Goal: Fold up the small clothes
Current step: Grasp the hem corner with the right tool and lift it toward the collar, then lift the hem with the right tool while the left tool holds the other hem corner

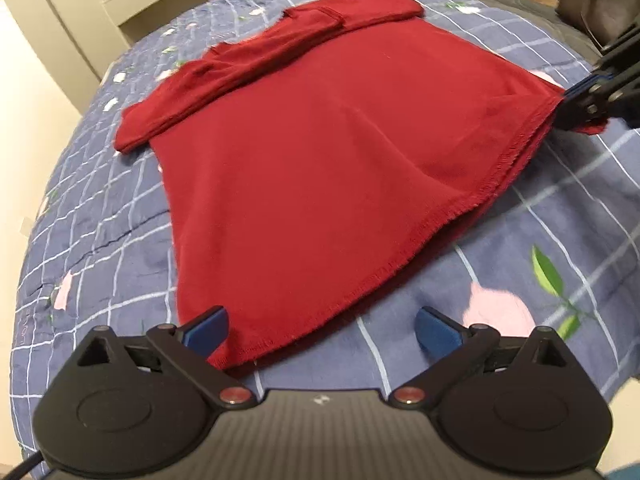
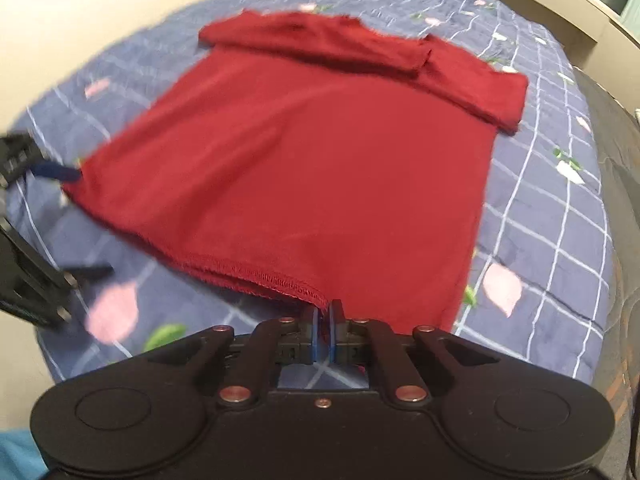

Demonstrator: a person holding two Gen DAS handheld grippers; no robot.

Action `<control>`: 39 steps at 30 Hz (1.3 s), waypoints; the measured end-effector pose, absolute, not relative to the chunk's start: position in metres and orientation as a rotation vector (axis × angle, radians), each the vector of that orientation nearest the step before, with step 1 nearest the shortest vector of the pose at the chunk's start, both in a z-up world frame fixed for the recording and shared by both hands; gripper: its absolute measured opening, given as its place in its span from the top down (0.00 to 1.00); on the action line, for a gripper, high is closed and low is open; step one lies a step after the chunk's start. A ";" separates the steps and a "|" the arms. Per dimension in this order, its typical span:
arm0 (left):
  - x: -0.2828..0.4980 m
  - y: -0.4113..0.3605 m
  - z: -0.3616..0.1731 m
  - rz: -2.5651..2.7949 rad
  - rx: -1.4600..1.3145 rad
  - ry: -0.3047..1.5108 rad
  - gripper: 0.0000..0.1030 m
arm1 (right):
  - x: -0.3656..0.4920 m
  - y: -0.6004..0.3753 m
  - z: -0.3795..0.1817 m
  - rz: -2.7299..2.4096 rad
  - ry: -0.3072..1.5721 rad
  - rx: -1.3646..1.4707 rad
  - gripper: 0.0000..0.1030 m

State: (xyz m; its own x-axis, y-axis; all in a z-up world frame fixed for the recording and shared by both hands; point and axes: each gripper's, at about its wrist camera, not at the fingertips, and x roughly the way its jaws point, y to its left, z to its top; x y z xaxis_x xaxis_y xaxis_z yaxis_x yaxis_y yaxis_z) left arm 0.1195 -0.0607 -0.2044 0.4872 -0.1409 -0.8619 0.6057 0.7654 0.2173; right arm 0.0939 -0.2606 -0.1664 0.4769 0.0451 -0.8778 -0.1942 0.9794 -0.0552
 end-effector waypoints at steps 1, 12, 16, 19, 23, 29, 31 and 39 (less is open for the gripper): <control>0.121 -0.063 -0.205 -0.461 0.554 0.948 0.04 | 0.094 -0.260 -0.161 0.147 1.054 -0.147 0.96; 0.135 -0.042 -0.204 -0.351 0.640 0.923 0.95 | 0.098 -0.255 -0.120 0.147 0.987 -0.149 0.97; 0.126 -0.036 -0.184 -0.384 0.708 0.840 0.97 | 0.096 -0.249 -0.122 0.147 1.021 -0.226 0.97; 0.119 -0.036 -0.165 -0.396 0.728 0.790 0.97 | 0.088 -0.240 -0.120 0.157 1.031 -0.287 0.97; 0.110 -0.030 -0.134 -0.400 0.714 0.758 0.98 | 0.073 -0.234 -0.108 0.182 1.017 -0.355 0.98; 0.080 -0.023 -0.103 -0.470 0.742 0.763 0.98 | 0.054 -0.230 -0.080 0.207 1.004 -0.401 0.98; 0.069 -0.018 -0.098 -0.501 0.736 0.791 0.98 | 0.043 -0.228 -0.074 0.224 1.015 -0.412 0.98; 0.011 0.003 -0.086 -0.566 0.698 0.915 0.98 | -0.018 -0.220 -0.067 0.298 1.100 -0.371 0.98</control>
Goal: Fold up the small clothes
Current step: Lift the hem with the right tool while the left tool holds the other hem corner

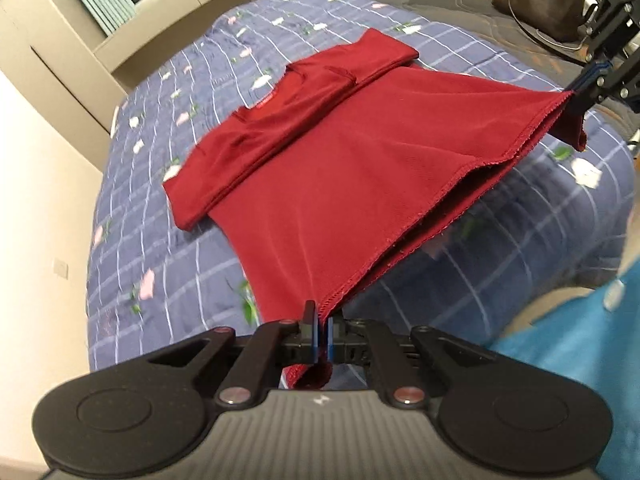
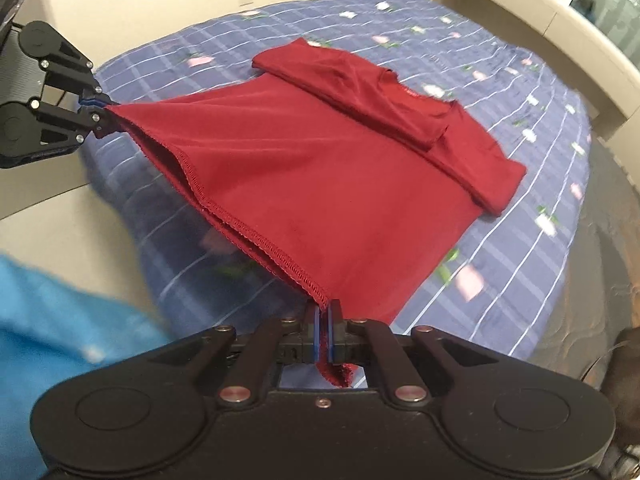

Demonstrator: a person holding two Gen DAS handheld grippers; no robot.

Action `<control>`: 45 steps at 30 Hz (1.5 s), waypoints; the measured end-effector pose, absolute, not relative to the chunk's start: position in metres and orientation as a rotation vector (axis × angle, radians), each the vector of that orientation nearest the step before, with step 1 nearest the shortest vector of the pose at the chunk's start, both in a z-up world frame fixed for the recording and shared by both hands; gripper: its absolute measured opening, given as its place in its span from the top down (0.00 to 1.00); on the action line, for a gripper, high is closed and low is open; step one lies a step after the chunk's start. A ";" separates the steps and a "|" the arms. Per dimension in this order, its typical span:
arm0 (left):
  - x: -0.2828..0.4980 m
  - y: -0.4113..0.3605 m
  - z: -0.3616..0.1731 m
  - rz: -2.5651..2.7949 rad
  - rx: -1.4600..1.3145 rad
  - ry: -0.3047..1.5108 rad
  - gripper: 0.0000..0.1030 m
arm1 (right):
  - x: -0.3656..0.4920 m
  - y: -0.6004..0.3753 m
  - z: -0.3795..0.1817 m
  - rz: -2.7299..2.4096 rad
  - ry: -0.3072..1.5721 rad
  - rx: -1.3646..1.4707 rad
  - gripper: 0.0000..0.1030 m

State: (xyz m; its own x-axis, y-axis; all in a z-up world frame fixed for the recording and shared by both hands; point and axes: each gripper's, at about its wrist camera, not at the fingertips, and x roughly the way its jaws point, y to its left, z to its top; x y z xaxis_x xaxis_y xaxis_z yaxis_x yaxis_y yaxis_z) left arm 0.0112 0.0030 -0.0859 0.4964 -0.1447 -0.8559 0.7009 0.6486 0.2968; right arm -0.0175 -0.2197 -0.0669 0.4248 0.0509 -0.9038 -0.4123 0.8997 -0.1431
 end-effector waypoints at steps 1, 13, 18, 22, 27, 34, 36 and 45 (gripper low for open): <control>0.008 0.004 -0.086 -0.564 0.698 0.922 0.98 | -0.023 -0.220 -0.067 0.298 1.109 -0.354 0.98; 0.090 -0.015 -0.042 -0.615 0.643 0.973 0.97 | 0.029 -0.251 -0.041 0.275 1.079 -0.269 0.97; 0.154 -0.028 -0.018 -0.692 0.653 0.980 0.97 | 0.097 -0.271 -0.020 0.282 1.038 -0.315 0.97; 0.223 -0.036 -0.006 -0.687 0.611 0.992 0.97 | 0.165 -0.283 -0.008 0.290 1.021 -0.361 0.97; 0.320 -0.047 -0.015 -0.678 0.593 1.029 0.97 | 0.248 -0.291 -0.012 0.286 1.022 -0.400 0.97; 0.421 -0.069 -0.061 -0.689 0.596 1.091 0.97 | 0.352 -0.308 -0.053 0.218 1.091 -0.369 0.97; 0.441 -0.074 -0.077 -0.695 0.594 1.109 0.97 | 0.374 -0.315 -0.067 0.179 1.113 -0.319 0.97; 0.499 -0.085 -0.126 -0.710 0.557 1.187 0.97 | 0.425 -0.327 -0.115 0.067 1.181 -0.207 0.97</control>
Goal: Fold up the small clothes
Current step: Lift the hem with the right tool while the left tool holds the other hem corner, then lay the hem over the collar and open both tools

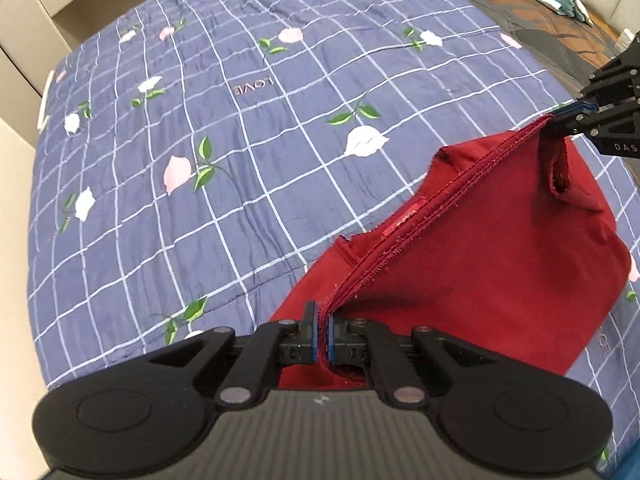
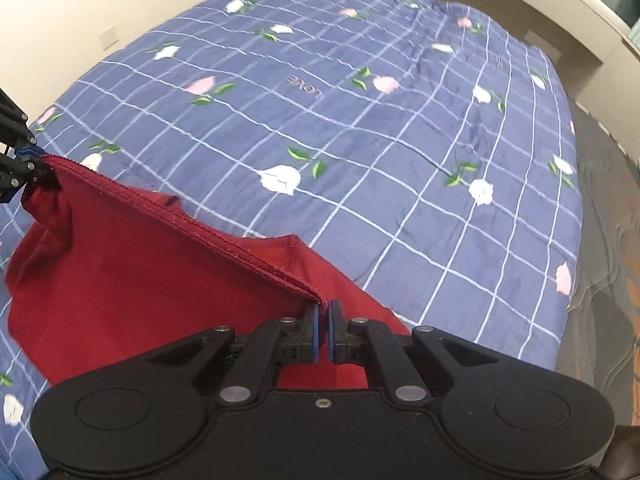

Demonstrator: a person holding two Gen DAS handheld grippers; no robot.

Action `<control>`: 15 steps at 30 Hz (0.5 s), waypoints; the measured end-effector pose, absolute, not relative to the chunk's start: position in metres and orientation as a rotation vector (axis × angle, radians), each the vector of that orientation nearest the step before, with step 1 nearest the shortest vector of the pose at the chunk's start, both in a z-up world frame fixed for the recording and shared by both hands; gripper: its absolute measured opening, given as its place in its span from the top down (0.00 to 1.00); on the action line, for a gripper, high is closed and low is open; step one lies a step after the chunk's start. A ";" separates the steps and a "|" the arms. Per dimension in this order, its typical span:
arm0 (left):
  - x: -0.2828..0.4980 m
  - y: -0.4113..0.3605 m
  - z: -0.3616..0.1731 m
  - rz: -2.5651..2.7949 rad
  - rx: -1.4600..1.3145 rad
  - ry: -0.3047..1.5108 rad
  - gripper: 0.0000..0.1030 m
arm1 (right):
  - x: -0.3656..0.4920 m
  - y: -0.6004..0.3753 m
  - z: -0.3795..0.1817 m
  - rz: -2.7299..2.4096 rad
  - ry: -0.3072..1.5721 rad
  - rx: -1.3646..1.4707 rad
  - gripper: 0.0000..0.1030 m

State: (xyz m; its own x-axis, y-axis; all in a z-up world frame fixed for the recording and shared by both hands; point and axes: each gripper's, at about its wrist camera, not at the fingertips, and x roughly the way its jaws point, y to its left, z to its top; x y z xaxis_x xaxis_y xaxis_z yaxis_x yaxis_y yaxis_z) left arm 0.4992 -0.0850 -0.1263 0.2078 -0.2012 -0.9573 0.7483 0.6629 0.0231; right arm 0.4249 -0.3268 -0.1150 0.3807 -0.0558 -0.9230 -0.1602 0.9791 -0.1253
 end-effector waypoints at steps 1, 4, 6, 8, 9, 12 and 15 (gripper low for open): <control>0.502 -0.086 -0.129 -0.708 0.552 1.193 0.97 | 0.429 -0.328 -0.119 0.062 1.187 -0.206 0.97; 0.512 -0.089 -0.140 -0.702 0.534 1.211 0.97 | 0.439 -0.330 -0.129 0.046 1.199 -0.199 0.97; 0.518 -0.090 -0.147 -0.697 0.522 1.224 0.97 | 0.445 -0.331 -0.135 0.034 1.204 -0.194 0.97; 0.524 -0.091 -0.153 -0.696 0.508 1.236 0.96 | 0.452 -0.333 -0.141 0.023 1.211 -0.184 0.96; 0.526 -0.091 -0.156 -0.696 0.498 1.240 0.96 | 0.455 -0.334 -0.145 0.018 1.216 -0.178 0.96; 0.531 -0.089 -0.161 -0.702 0.443 1.265 0.95 | 0.458 -0.334 -0.154 -0.005 1.231 -0.163 0.90; 0.537 -0.086 -0.166 -0.681 0.394 1.280 0.82 | 0.454 -0.335 -0.159 -0.023 1.223 -0.128 0.65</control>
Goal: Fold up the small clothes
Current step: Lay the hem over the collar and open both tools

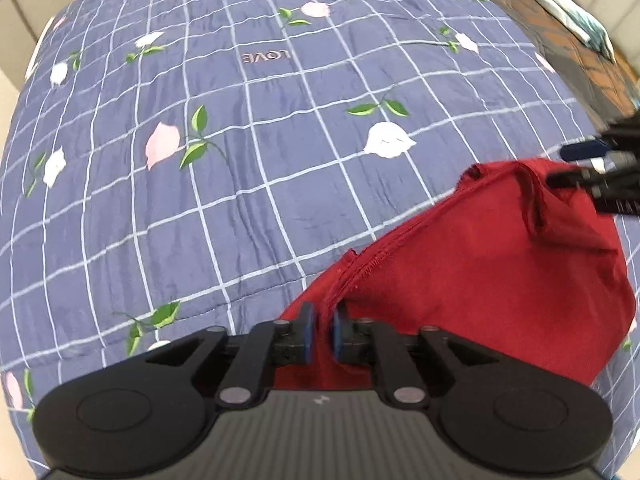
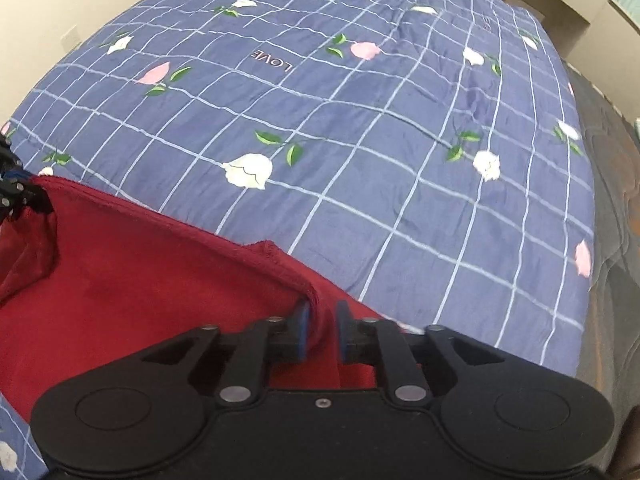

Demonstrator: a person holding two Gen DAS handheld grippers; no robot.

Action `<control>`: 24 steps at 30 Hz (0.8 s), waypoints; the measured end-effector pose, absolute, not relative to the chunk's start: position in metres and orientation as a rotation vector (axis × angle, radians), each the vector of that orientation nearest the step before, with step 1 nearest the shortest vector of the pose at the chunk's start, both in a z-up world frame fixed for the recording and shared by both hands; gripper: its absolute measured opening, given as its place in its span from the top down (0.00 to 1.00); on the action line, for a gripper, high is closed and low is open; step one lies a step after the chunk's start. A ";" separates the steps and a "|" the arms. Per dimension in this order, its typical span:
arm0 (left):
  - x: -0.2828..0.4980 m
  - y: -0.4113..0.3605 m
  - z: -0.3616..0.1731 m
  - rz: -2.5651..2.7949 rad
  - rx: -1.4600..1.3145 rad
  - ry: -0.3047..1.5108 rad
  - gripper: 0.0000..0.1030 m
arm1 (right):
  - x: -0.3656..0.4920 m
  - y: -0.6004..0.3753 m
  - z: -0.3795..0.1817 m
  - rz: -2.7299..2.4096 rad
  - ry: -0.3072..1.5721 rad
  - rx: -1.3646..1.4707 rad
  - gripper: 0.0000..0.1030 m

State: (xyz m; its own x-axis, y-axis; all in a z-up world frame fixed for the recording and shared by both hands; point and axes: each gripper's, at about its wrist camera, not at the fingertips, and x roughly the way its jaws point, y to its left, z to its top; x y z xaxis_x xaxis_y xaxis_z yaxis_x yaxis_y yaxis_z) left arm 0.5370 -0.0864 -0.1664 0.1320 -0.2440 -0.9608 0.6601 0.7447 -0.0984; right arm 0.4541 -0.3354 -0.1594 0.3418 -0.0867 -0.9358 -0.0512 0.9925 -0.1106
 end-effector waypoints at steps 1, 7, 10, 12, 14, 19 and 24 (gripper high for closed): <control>0.538 -0.085 -0.167 -0.674 0.384 1.281 0.69 | 0.451 -0.337 -0.160 -0.036 1.213 -0.117 0.54; 0.543 -0.056 -0.166 -0.590 0.194 1.224 0.17 | 0.420 -0.355 -0.147 -0.157 1.054 0.028 0.20; 0.535 -0.036 -0.164 -0.538 0.115 1.205 0.15 | 0.400 -0.357 -0.143 -0.161 1.003 0.060 0.17; 0.521 -0.025 -0.164 -0.532 0.088 1.191 0.14 | 0.388 -0.355 -0.145 -0.143 1.007 0.052 0.17; 0.507 -0.018 -0.167 -0.537 0.104 1.187 0.13 | 0.375 -0.347 -0.152 -0.109 1.030 0.026 0.17; 0.479 -0.025 -0.188 -0.523 0.239 1.223 0.35 | 0.361 -0.325 -0.182 -0.067 1.131 -0.118 0.23; 0.481 -0.022 -0.193 -0.420 0.166 1.245 0.92 | 0.371 -0.334 -0.184 -0.125 1.114 -0.085 0.81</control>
